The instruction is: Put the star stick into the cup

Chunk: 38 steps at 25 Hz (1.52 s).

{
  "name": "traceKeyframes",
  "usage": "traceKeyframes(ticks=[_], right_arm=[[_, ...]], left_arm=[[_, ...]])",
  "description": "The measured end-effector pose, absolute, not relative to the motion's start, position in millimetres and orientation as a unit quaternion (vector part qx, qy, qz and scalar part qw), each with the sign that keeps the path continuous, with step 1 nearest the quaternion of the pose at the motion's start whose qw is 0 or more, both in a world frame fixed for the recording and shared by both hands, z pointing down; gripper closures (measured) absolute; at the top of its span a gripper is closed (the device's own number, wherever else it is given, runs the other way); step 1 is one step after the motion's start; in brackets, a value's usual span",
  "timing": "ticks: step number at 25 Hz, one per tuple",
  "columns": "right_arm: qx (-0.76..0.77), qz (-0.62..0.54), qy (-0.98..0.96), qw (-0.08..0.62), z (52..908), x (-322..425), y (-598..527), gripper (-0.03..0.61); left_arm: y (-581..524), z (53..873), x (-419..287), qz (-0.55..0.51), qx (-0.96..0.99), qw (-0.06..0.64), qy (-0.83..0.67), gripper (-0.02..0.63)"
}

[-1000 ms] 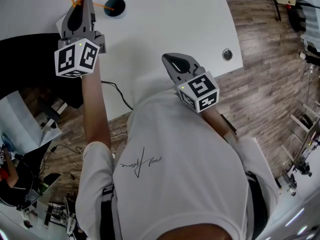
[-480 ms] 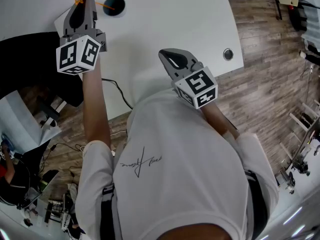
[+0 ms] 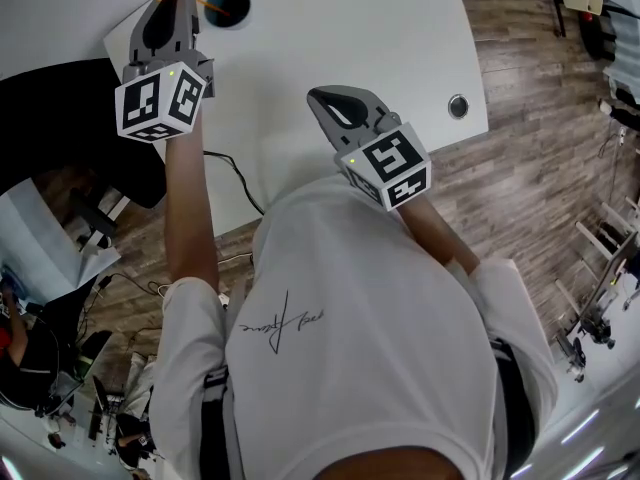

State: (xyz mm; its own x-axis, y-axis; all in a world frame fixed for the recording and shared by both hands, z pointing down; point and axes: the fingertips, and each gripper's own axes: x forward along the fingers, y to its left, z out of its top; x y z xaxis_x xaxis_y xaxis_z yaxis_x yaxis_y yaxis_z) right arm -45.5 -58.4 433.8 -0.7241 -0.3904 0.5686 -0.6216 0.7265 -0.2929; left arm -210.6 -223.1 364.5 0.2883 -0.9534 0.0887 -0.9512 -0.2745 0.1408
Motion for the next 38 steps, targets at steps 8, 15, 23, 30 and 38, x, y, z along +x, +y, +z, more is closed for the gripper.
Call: traceKeyframes(ticks=[8,15,23,30,38], right_arm=[[0.282,0.241,-0.895,0.248,439.0,-48.7,-59.3,0.569],[0.290,0.243,-0.891,0.250,439.8,-41.4,-68.3,0.569],[0.288,0.249,-0.890,0.251,442.4,-42.9,-66.3,0.569],[0.288,0.253,-0.888,0.253,445.8,-42.5,-67.2,0.569],[0.288,0.258,-0.886,0.256,449.0,-42.8,-69.0,0.569]], left_arm=[[-227.4,382.7,-218.8,-0.002,0.792,0.101,-0.602,0.598],[-230.9,389.3,-217.2,0.000,0.791,0.109,-0.602,0.598],[-236.0,393.0,-214.9,0.002,0.792,0.112,-0.600,0.598],[-237.8,402.0,-215.9,0.003,0.788,0.123,-0.603,0.598],[-239.3,409.5,-213.1,0.008,0.788,0.129,-0.602,0.598]])
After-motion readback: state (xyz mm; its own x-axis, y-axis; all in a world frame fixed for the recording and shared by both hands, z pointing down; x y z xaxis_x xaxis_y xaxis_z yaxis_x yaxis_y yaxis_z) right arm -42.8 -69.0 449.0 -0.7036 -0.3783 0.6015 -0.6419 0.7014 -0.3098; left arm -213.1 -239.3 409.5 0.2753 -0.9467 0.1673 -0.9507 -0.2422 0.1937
